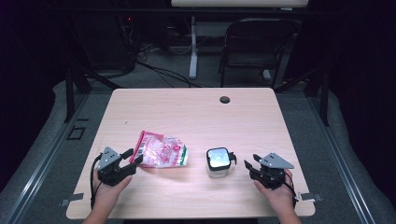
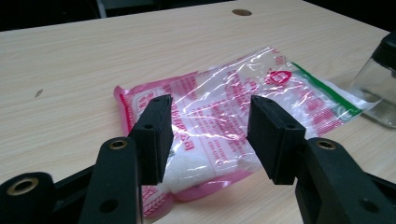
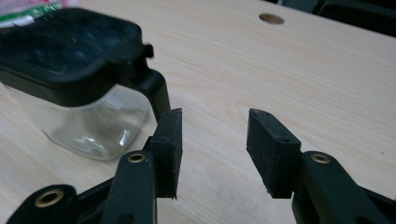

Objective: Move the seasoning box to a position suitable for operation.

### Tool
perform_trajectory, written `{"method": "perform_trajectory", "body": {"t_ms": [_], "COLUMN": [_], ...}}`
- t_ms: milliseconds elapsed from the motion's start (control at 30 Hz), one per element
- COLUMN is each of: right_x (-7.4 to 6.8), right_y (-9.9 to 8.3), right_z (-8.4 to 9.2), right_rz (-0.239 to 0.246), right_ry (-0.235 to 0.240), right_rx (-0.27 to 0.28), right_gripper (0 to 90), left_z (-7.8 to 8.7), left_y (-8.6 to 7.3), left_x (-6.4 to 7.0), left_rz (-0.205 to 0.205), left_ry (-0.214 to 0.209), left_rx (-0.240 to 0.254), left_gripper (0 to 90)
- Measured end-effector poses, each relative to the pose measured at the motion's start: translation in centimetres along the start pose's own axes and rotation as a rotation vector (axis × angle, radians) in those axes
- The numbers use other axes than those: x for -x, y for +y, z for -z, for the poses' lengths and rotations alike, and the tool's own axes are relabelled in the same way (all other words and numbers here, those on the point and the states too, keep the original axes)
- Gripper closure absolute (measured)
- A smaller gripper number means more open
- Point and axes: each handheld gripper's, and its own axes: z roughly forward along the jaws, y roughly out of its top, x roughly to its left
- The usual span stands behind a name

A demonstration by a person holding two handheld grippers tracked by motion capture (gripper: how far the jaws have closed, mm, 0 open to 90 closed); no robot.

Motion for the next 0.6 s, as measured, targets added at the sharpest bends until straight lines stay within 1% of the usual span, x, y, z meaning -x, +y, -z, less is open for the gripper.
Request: {"method": "perform_trajectory", "body": {"t_ms": [33, 67, 100, 133, 200, 233, 300, 333, 367, 400, 433, 467, 500, 533, 567, 600], "right_x": [0.0, -0.3, -0.3, -0.4, -0.9, -1.1, -1.5, -1.7, -1.7, -1.9, -1.9, -2.0, -2.0, -2.1, -2.2, -2.3], "right_y": [0.0, 0.3, 0.3, 0.3, 0.5, 0.6, 0.8, 1.0, 1.0, 1.3, 1.3, 1.3, 1.3, 1.2, 1.2, 1.1], "right_z": [0.0, 0.2, 0.2, 0.2, 0.2, 0.1, -0.1, -0.3, -0.3, -0.3, -0.3, -0.3, -0.3, -0.3, -0.3, -0.4], "right_rz": [0.000, 0.009, 0.009, 0.015, 0.058, 0.072, 0.084, 0.090, 0.090, 0.083, 0.083, 0.063, 0.063, 0.057, 0.061, 0.070], "right_ry": [0.000, -0.001, -0.001, -0.001, -0.012, -0.003, 0.031, 0.034, 0.034, 0.041, 0.041, 0.073, 0.073, 0.077, 0.080, 0.074], "right_rx": [0.000, 0.018, 0.018, 0.027, 0.016, 0.006, 0.003, 0.004, 0.004, 0.007, 0.007, -0.006, -0.006, -0.008, -0.021, -0.027], "right_gripper": [55.9, 55.9, 55.9, 55.9, 58.3, 59.7, 60.4, 61.2, 61.2, 63.1, 63.1, 65.9, 65.9, 66.9, 67.3, 67.3], "left_z": [0.0, -0.2, -0.2, -0.4, -0.7, -0.8, -1.1, -1.3, -1.3, -1.8, -1.8, -2.4, -2.4, -2.6, -2.8, -3.0], "left_y": [0.0, 0.2, 0.2, 0.3, 0.7, 1.0, 1.5, 1.9, 1.9, 2.1, 2.1, 2.3, 2.3, 2.5, 2.7, 3.0], "left_x": [0.0, 0.5, 0.5, 0.9, 1.6, 2.0, 2.6, 3.3, 3.3, 4.0, 4.0, 4.7, 4.7, 5.2, 5.5, 6.1], "left_rz": [0.000, 0.010, 0.010, -0.006, -0.034, -0.042, -0.045, -0.048, -0.048, -0.050, -0.050, -0.039, -0.039, -0.044, -0.054, -0.072], "left_ry": [0.000, -0.040, -0.040, -0.046, -0.053, -0.051, -0.072, -0.081, -0.081, -0.106, -0.106, -0.124, -0.124, -0.133, -0.132, -0.133], "left_rx": [0.000, -0.007, -0.007, -0.009, -0.003, -0.001, 0.005, 0.000, 0.000, -0.027, -0.027, -0.056, -0.056, -0.055, -0.054, -0.044], "left_gripper": [52.5, 53.4, 54.4, 54.4, 54.6, 54.4, 54.1, 54.5, 55.3, 56.4, 56.5, 57.5, 58.2, 58.2, 59.4, 60.5]}}
